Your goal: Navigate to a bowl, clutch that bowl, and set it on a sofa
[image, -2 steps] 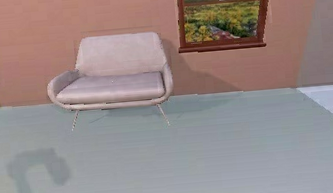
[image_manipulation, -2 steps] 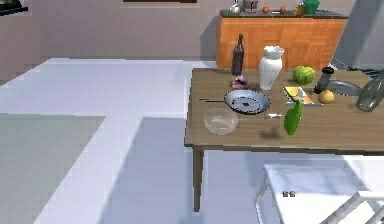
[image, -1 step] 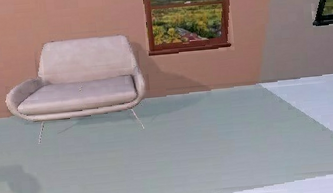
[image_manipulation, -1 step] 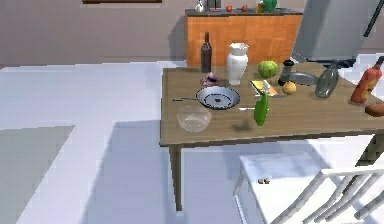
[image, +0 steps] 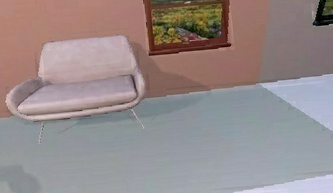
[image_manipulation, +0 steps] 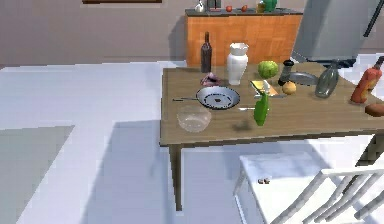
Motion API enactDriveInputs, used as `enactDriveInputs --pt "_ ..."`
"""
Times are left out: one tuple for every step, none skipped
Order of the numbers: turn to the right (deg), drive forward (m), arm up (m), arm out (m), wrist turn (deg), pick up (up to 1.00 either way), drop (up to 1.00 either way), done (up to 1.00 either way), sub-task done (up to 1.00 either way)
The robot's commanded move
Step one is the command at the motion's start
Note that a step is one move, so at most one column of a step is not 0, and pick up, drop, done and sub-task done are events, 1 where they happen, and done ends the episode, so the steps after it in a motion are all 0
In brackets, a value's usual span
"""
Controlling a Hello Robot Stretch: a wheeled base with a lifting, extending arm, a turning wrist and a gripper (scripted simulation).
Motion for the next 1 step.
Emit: enactDriveInputs --pt "0.0 0.00 0.36 0.00 0.0 0.00 0.00 0.00 0.00"
